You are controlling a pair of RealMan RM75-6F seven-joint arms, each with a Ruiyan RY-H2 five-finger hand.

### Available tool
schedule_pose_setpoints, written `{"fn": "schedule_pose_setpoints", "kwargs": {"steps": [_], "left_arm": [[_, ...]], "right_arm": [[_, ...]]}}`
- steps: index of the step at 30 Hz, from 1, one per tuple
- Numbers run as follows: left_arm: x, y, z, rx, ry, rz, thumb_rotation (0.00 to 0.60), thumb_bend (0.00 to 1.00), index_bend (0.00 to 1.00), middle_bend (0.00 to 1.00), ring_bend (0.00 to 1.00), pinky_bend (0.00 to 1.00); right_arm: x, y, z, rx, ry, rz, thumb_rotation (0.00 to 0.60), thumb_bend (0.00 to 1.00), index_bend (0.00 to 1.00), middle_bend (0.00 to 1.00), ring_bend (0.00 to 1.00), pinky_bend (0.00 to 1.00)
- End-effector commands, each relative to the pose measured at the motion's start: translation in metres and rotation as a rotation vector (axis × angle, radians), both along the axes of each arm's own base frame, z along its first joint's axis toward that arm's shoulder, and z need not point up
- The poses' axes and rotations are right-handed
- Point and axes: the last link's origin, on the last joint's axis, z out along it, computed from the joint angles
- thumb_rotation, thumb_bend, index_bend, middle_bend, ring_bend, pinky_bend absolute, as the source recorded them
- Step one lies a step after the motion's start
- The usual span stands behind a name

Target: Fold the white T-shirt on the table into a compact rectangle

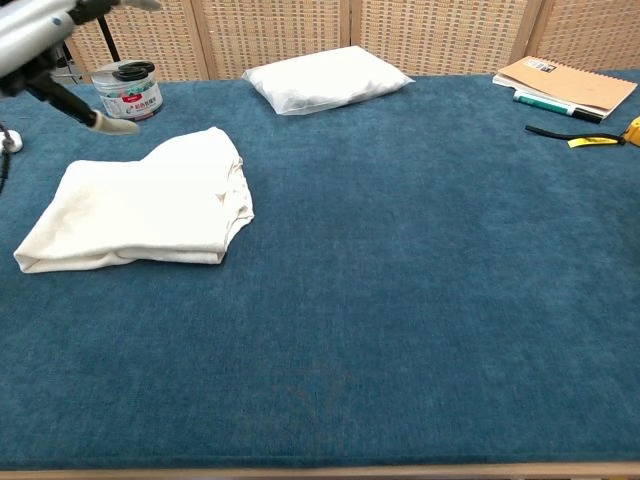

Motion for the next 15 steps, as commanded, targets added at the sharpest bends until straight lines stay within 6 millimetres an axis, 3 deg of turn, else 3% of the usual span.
{"fn": "schedule_pose_setpoints", "kwargs": {"steps": [1, 8, 15], "left_arm": [[-0.052, -0.041, 0.072, 0.099, 0.070, 0.282, 0.600, 0.00, 0.00, 0.00, 0.00, 0.00], [-0.098, -0.089, 0.106, 0.187, 0.055, 0.506, 0.600, 0.00, 0.00, 0.00, 0.00, 0.00], [-0.105, -0.103, 0.112, 0.218, 0.067, 0.569, 0.600, 0.00, 0.00, 0.00, 0.00, 0.00]], "right_arm": [[0.000, 0.002, 0.002, -0.009, 0.034, 0.004, 0.600, 0.00, 0.00, 0.00, 0.00, 0.02], [0.000, 0.006, 0.005, -0.038, 0.112, 0.000, 0.600, 0.00, 0.00, 0.00, 0.00, 0.00], [-0.001, 0.008, 0.009, -0.063, 0.161, -0.026, 0.600, 0.00, 0.00, 0.00, 0.00, 0.00]]}}
